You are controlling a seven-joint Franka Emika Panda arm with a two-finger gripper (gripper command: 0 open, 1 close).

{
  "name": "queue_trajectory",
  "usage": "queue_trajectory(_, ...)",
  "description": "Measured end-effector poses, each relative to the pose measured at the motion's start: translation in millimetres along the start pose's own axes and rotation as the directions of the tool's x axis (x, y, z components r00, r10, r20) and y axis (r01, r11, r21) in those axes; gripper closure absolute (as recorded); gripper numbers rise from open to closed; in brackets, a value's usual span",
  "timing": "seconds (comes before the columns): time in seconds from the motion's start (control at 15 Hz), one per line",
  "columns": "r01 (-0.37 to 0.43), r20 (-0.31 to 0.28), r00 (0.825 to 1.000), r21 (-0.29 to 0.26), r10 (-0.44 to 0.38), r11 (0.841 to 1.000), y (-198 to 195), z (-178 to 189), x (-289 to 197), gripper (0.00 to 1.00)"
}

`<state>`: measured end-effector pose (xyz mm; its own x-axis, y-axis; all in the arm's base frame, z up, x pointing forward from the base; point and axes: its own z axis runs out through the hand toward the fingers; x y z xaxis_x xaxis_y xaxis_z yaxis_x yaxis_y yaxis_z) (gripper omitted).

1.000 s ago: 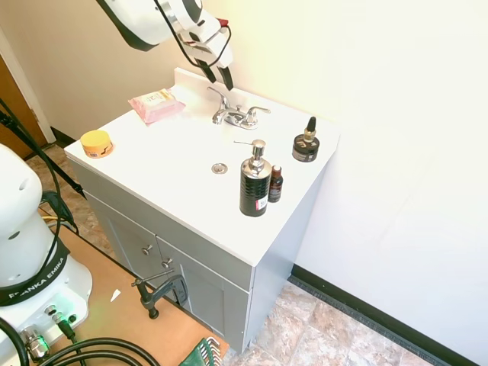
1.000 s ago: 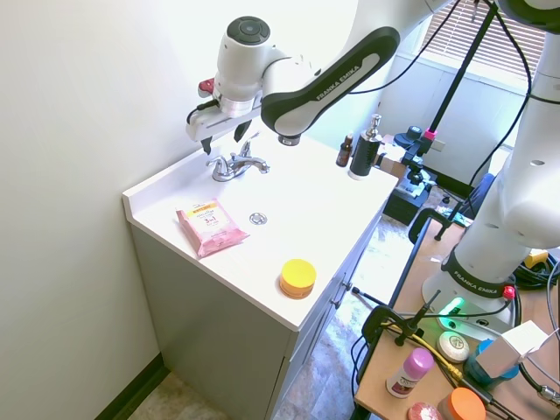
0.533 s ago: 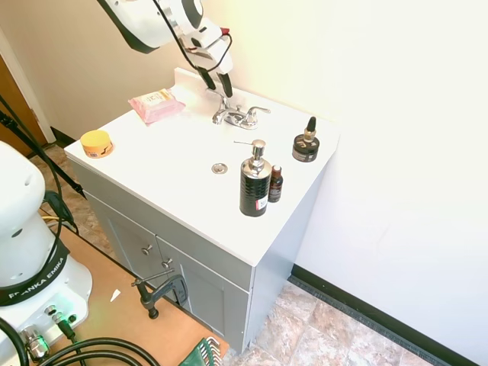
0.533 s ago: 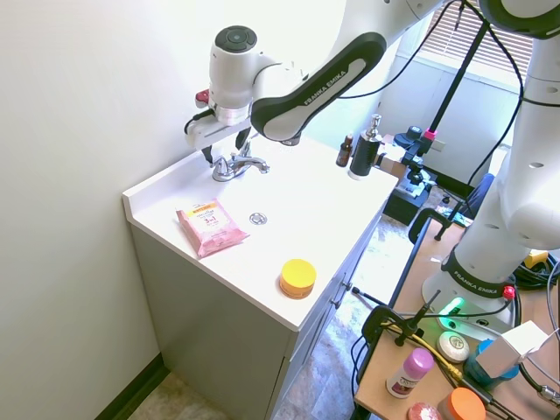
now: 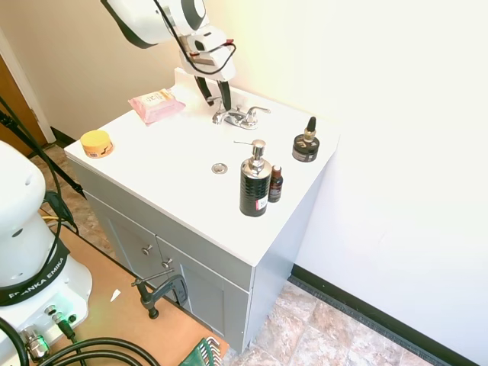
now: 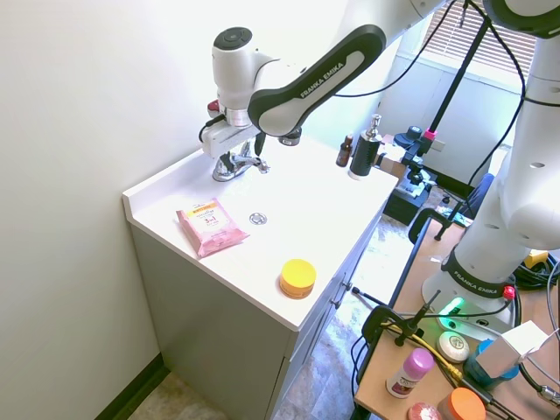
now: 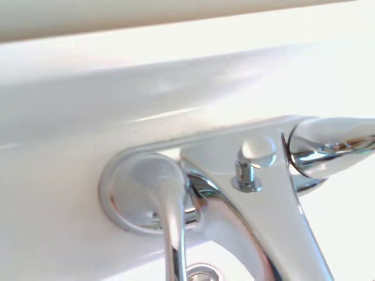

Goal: Turn on the hot water

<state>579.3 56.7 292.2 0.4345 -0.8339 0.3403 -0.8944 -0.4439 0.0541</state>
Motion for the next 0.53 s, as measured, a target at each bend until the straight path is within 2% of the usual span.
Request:
queue_trajectory(0.27, -0.01, -0.021, 1.0, -0.013, 0.01, 1.0, 6, 4, 4, 0.0)
queue_trajectory(0.4, 0.009, 0.019, 1.0, -0.013, -0.008, 1.0, 14, 0, 4, 0.0)
queue_trajectory(0.53, 0.038, 0.094, 0.995, 0.0, -0.038, 0.999, 35, -12, 8, 0.0)
